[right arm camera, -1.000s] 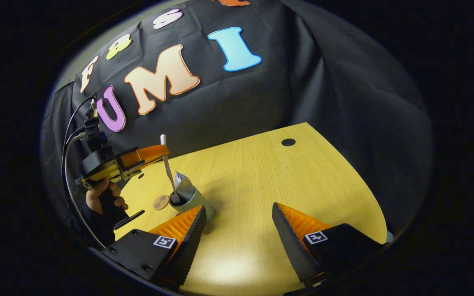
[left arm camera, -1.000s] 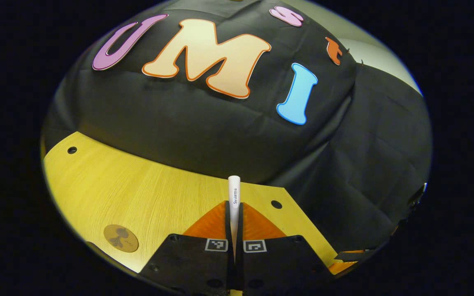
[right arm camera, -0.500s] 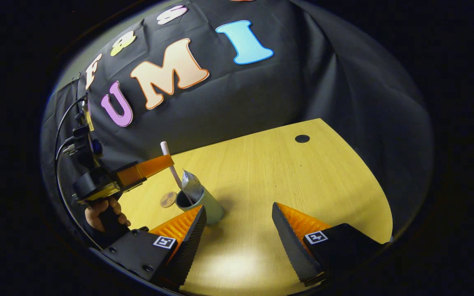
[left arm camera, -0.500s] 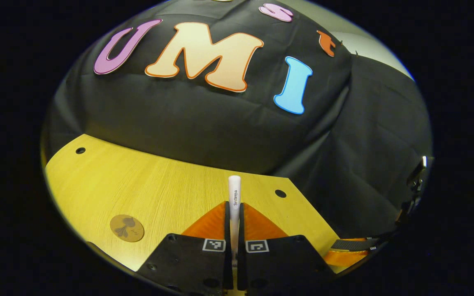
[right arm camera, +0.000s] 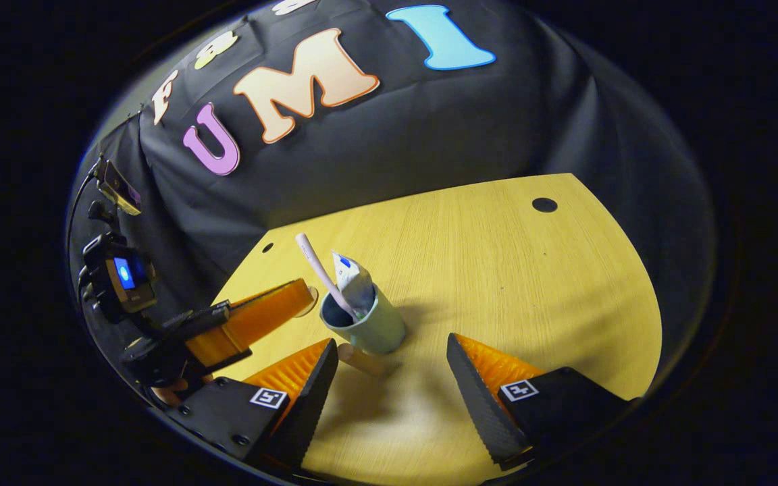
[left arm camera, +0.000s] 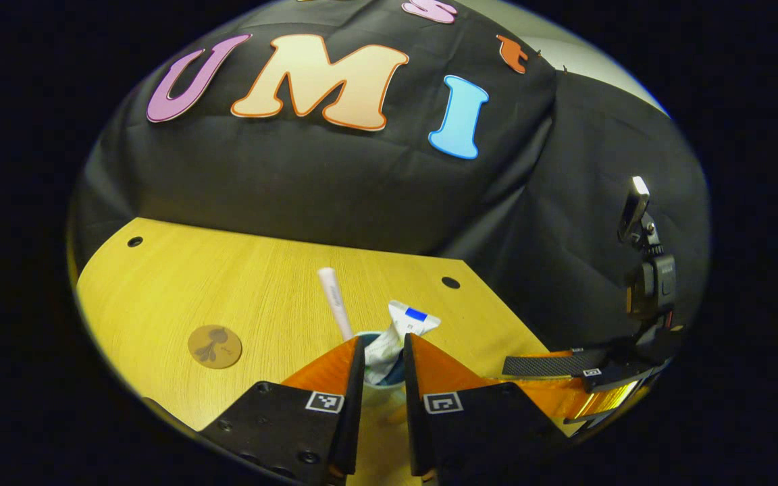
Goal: Put the toothbrush and toothpaste on the desktop into the cup, then pick up the cup and place it on the coaster on the desktop.
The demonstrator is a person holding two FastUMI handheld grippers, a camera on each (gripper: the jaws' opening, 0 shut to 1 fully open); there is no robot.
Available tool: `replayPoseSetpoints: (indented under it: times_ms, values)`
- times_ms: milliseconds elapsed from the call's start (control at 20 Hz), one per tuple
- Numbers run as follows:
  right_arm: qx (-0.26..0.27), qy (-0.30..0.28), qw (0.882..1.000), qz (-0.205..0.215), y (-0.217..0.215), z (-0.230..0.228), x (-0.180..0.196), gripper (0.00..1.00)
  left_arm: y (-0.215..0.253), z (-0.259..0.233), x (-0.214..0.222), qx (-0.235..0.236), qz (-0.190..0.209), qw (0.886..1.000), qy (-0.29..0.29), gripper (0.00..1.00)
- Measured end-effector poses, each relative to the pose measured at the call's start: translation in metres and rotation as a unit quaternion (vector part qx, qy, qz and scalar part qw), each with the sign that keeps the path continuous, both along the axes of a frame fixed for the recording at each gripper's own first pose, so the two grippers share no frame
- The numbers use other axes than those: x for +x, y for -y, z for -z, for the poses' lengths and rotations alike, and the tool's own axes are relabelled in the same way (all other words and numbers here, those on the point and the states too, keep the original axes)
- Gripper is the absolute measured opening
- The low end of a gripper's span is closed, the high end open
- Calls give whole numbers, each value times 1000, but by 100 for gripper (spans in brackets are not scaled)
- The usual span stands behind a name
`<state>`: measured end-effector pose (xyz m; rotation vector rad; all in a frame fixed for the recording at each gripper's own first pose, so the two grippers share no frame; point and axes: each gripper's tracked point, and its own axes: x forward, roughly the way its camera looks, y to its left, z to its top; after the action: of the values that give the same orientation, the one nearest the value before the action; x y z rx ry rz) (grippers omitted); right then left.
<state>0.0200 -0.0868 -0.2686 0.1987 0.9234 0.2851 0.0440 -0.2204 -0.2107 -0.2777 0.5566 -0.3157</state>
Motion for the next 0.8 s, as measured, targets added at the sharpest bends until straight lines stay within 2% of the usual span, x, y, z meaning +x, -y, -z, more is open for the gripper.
replayPoseSetpoints:
  times_ms: [200,400,450,500,800]
  values:
    - [-24,-45,998,-25,-21,13,-8,98,-34,-7,-19,2,-4,1000,2,44]
    - [-37,-94,994,-34,-44,24,-2,98,-92,-13,-36,38,-32,999,11,93]
    - [-44,-107,993,-38,-49,28,-1,94,-108,-13,-39,47,-42,998,15,95]
    - [-55,-120,990,-42,-52,35,0,99,-122,-15,-43,57,-50,997,18,96]
    - [-130,-189,970,-82,-66,83,2,98,-198,-17,-71,86,-99,991,19,95]
